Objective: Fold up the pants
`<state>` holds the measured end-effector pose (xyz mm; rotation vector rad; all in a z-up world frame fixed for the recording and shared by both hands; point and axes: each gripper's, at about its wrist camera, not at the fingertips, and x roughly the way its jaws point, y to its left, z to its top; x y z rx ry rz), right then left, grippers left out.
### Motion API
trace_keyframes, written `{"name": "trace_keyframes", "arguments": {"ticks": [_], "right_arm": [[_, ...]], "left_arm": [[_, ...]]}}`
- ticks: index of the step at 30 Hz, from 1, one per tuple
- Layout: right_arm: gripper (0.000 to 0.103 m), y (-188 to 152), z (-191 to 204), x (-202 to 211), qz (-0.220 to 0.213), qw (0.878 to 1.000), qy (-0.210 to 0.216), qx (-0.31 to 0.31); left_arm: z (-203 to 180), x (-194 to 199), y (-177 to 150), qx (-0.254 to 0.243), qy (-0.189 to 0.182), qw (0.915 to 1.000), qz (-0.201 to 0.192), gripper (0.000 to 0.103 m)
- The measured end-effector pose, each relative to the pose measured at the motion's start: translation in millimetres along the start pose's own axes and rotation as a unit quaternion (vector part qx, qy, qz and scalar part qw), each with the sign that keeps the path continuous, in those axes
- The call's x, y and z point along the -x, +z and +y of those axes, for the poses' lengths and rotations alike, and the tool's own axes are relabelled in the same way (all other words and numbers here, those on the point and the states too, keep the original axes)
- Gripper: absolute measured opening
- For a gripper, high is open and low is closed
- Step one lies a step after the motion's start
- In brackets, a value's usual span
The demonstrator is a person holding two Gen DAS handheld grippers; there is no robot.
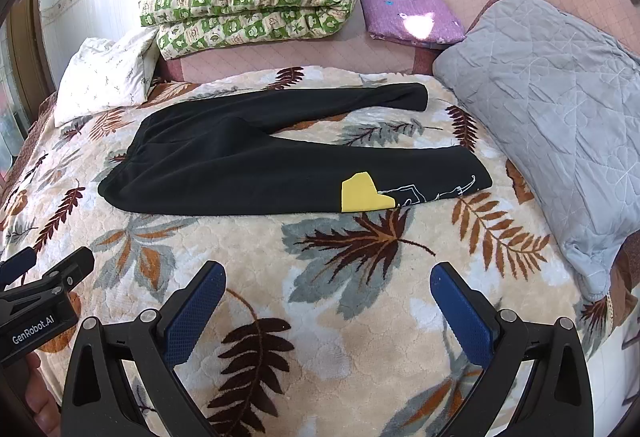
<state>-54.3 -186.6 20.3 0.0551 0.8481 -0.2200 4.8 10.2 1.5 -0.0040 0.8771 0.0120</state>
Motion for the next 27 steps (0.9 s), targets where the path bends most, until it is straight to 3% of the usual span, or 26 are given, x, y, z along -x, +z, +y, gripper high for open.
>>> {"name": "trace_keyframes", "arguments": {"ticks": [27], "right_arm": [[0.103,-3.1,1.4,-1.1,0.005,1.000,0.000,0.000]], "left_arm": [[3.6,-0.7,0.4,0.001,0.008,1.0000,-0.004,0.103]]}}
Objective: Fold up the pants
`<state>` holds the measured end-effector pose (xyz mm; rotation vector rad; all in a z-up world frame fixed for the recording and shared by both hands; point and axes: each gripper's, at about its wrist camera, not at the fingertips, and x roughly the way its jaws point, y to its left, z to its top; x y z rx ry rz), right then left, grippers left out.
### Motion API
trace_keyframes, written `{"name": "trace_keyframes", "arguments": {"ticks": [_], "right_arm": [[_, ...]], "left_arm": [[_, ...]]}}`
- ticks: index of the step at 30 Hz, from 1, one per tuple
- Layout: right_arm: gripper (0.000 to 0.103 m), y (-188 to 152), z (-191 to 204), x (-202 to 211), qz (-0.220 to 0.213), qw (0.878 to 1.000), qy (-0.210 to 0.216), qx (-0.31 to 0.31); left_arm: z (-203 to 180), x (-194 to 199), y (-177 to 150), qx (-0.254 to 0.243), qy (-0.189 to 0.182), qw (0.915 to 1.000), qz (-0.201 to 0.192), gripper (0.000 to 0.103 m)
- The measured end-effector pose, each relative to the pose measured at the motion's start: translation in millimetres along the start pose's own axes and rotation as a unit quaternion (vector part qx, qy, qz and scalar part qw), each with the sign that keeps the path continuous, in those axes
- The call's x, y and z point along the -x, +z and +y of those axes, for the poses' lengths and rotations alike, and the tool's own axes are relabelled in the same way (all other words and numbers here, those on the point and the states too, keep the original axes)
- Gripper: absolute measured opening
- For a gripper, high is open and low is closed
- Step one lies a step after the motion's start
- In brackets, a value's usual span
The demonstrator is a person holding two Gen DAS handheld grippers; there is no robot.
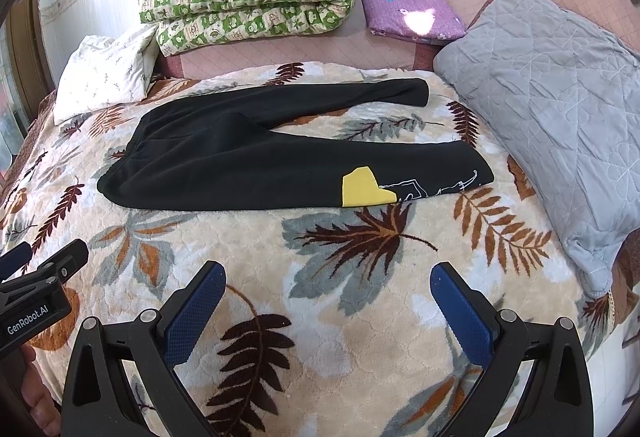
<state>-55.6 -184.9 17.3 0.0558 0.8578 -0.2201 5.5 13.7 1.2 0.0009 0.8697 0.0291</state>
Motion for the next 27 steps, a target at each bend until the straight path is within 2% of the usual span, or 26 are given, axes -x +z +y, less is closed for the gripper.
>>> {"name": "trace_keyframes", "arguments": {"ticks": [27], "right_arm": [[0.103,-2.4,0.7,-8.0,0.005,1.000,0.001,-0.002]], "left_arm": [[-3.8,-6.4,-4.8,-0.004,-0.001,1.0000,0.007,0.103]]}}
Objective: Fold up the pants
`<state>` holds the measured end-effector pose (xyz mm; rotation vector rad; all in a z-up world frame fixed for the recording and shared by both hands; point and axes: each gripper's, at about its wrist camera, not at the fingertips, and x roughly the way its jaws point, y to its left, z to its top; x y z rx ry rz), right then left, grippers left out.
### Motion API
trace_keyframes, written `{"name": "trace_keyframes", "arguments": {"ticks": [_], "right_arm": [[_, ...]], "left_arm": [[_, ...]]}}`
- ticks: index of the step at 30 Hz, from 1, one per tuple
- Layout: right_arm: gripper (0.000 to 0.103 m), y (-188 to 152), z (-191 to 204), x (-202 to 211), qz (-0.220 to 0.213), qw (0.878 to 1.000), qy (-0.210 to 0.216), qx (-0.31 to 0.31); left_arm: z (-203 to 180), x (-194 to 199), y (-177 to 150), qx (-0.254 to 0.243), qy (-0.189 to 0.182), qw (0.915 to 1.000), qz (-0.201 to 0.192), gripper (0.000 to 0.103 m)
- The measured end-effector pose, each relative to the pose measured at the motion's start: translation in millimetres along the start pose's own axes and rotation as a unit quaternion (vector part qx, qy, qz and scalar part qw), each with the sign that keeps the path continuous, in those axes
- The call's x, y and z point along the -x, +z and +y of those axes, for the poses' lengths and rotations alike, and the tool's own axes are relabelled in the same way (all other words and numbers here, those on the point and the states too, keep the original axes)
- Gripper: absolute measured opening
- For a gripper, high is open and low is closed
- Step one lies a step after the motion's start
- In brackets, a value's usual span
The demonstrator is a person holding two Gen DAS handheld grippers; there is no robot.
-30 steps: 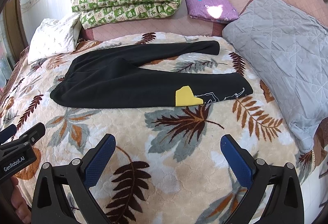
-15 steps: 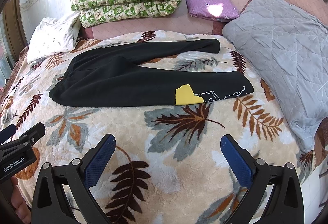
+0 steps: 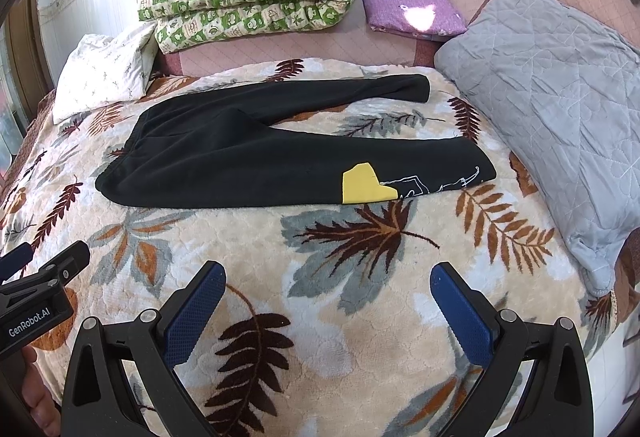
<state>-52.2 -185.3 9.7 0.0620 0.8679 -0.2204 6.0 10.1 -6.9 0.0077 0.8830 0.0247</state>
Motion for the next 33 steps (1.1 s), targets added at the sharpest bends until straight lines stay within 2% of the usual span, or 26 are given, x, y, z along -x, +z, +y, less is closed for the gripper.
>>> {"name": "trace_keyframes", "arguments": {"ticks": [22,33], "right_arm": [[0.103,4.5,-6.3,-13.3,0.013,1.000,0.004,-0.005],[0.103,20.9,-13.7,-25.1,0.021,1.000,0.016,0.005]], "left_arm": [[-8.0,-10.4,10.3,-0.007,0.000,0.9999,0.010,0.103],[-14.4,-22.8,26.1,-0.018,0.008,0.9996,0.018,0.103]]}}
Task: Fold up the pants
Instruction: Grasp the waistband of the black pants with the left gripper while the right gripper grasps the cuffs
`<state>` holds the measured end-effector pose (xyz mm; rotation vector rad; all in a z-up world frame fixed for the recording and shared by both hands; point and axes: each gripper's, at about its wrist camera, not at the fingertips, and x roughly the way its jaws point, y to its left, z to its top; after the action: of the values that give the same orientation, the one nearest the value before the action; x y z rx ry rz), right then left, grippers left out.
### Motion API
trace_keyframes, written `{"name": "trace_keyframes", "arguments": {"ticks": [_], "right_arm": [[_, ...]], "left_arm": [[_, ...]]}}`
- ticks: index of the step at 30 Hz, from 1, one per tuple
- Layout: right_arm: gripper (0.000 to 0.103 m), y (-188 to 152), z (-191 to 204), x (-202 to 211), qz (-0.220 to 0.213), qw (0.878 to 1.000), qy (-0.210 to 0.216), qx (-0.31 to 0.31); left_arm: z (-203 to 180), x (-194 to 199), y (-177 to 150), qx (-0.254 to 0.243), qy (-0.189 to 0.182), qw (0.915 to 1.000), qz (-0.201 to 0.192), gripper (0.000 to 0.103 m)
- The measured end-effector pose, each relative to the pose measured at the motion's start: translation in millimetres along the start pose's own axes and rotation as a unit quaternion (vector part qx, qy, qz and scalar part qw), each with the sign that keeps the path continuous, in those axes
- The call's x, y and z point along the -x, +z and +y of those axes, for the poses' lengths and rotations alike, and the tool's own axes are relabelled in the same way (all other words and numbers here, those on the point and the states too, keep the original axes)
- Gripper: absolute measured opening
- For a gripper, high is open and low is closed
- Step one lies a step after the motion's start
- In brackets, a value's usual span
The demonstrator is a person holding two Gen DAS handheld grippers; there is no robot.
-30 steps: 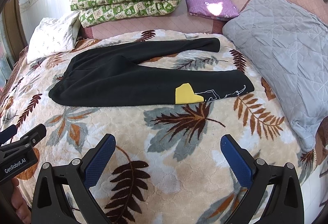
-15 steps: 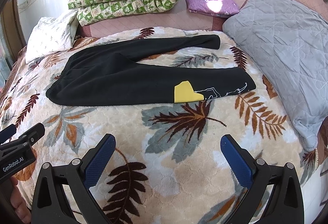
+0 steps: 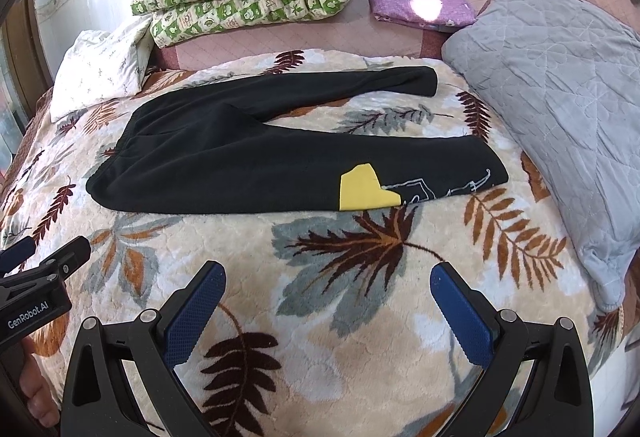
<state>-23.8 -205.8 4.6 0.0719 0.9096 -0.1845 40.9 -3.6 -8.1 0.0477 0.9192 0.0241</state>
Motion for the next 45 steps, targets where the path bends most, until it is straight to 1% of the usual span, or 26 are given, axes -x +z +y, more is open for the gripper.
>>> {"name": "trace_keyframes", "arguments": {"ticks": [4,10,13,16,19,22,25,26,28,30,31,34,35,37,40,42,43,44,45], "right_arm": [[0.103,11.2,-6.3,-3.7,0.001,1.000,0.007,0.008],[0.103,38.7,-22.5,-13.8,0.006,0.999,0.026,0.026],[0.103,55.8,-37.0,-21.9,0.015,0.999,0.041,0.021],[0.103,77.1,-55.5,-31.4,0.018,0.998,0.049,0.025],[0.103,105.1,-79.7,-44.3,0.016,0.999,0.037,0.028],[0.103,146.1,-114.6,-65.8,0.018,1.000,0.017,0.019],[0.103,183.9,-150.0,-94.3,0.025,1.000,0.015,-0.011],[0.102,196.2,-161.0,-107.5,0.034,0.999,0.023,-0.024],[0.103,217.8,-179.5,-134.5,0.042,0.997,0.024,-0.054],[0.103,234.1,-193.8,-162.6,0.054,0.995,0.027,-0.083],[0.102,240.4,-199.6,-177.3,0.062,0.993,0.028,-0.099],[0.102,249.4,-208.7,-204.3,0.069,0.988,0.028,-0.132],[0.102,250.2,-209.5,-208.5,0.069,0.988,0.028,-0.137],[0.102,252.0,-208.5,-217.1,0.067,0.988,0.028,-0.140],[0.102,254.3,-202.2,-225.1,0.067,0.990,0.021,-0.126],[0.102,257.4,-197.9,-229.1,0.067,0.991,0.019,-0.114],[0.102,258.8,-196.8,-230.3,0.067,0.991,0.020,-0.111],[0.102,259.7,-195.4,-230.9,0.067,0.992,0.020,-0.109],[0.103,262.5,-196.0,-233.0,0.068,0.992,0.022,-0.108]], "left_arm": [[-2.5,-7.7,10.9,-0.004,0.003,1.0000,0.004,0.103],[-3.9,-22.8,31.3,-0.004,0.014,0.9999,0.009,0.103],[-4.3,-33.8,47.3,-0.013,0.015,0.9994,0.027,0.103],[1.0,-45.2,75.0,-0.022,0.005,0.9987,0.047,0.103],[17.3,-62.1,109.4,-0.005,-0.011,0.9969,0.077,0.103],[35.3,-81.4,143.1,0.009,-0.013,0.9951,0.098,0.103],[51.6,-105.0,171.7,0.017,-0.014,0.9927,0.118,0.103],[58.0,-114.6,180.3,0.023,-0.017,0.9911,0.130,0.103],[72.5,-137.8,195.3,0.046,-0.033,0.9855,0.160,0.103],[85.3,-161.5,207.4,0.072,-0.036,0.9793,0.186,0.103],[90.1,-171.2,211.3,0.083,-0.040,0.9769,0.193,0.103],[96.9,-198.9,218.9,0.101,-0.051,0.9686,0.221,0.103],[97.9,-207.1,220.6,0.107,-0.056,0.9657,0.230,0.103],[98.4,-219.1,224.1,0.125,-0.065,0.9618,0.235,0.103],[91.8,-234.5,225.6,0.139,-0.100,0.9525,0.252,0.103],[86.8,-242.4,226.5,0.144,-0.106,0.9516,0.250,0.103],[85.4,-248.7,227.2,0.145,-0.106,0.9508,0.252,0.102],[84.7,-252.4,227.3,0.149,-0.111,0.9490,0.255,0.098],[83.5,-255.7,226.5,0.156,-0.120,0.9455,0.259,0.084]]}}
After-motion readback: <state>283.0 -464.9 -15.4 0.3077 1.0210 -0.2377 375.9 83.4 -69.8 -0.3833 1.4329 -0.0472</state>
